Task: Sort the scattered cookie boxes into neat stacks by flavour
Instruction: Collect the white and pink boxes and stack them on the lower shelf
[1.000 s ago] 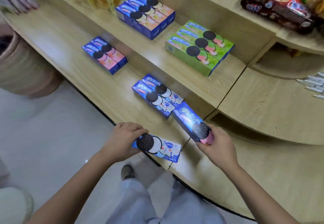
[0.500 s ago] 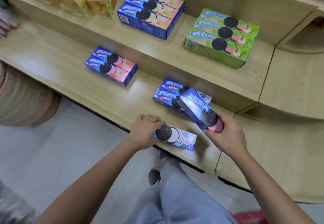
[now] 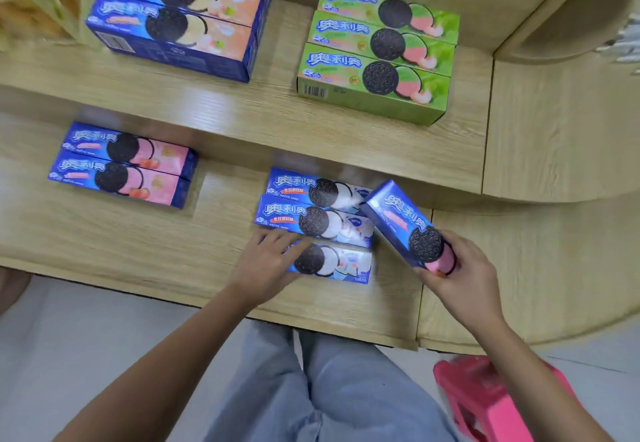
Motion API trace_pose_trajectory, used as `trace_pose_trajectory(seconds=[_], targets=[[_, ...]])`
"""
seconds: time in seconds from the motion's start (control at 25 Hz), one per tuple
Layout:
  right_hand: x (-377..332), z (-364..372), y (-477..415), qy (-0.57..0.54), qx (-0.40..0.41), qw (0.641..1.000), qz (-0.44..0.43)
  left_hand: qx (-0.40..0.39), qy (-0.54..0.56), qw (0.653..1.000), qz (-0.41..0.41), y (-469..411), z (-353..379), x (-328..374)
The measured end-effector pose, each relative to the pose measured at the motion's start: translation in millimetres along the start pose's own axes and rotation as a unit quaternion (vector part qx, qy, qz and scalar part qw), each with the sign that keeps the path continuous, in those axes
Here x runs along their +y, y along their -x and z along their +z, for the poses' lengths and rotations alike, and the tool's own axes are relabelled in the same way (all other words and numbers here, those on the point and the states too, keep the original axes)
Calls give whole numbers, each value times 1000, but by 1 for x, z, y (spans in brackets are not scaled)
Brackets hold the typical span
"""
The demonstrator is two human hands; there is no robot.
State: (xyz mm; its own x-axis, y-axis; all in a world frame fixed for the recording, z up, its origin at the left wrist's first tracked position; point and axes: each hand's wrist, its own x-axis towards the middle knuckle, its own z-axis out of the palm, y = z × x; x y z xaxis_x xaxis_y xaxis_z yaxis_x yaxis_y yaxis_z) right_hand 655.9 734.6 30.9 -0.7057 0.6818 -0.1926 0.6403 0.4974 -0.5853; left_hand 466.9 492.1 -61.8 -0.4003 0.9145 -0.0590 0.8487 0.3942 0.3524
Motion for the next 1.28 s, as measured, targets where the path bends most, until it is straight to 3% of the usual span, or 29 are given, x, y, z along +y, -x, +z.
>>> trace_pose_trajectory(seconds=[0.24, 0.4, 0.68, 0.8, 0.96, 1.16, 1.28], targets=[[-11, 4, 16, 11, 31, 999, 36, 75, -34, 994, 69, 5, 2, -10], [-20, 10, 23, -2, 51, 997, 59, 54, -36, 997, 49, 0, -1, -9], [-42, 19, 19, 3, 32, 999, 12, 18, 97, 995, 3, -4, -12, -15], [-66, 30, 5, 21, -11, 998, -53, 76, 288, 945, -137, 9, -36, -19], [-124, 63, -14, 43, -60, 986, -149, 196, 376, 874, -238, 45, -83, -49], [-233, 136, -8, 54, -88, 961, -256, 262, 291, 899, -194, 96, -148, -123], [-285, 194, 1, 65, -107, 948, -293, 212, 218, 940, -152, 126, -166, -179]])
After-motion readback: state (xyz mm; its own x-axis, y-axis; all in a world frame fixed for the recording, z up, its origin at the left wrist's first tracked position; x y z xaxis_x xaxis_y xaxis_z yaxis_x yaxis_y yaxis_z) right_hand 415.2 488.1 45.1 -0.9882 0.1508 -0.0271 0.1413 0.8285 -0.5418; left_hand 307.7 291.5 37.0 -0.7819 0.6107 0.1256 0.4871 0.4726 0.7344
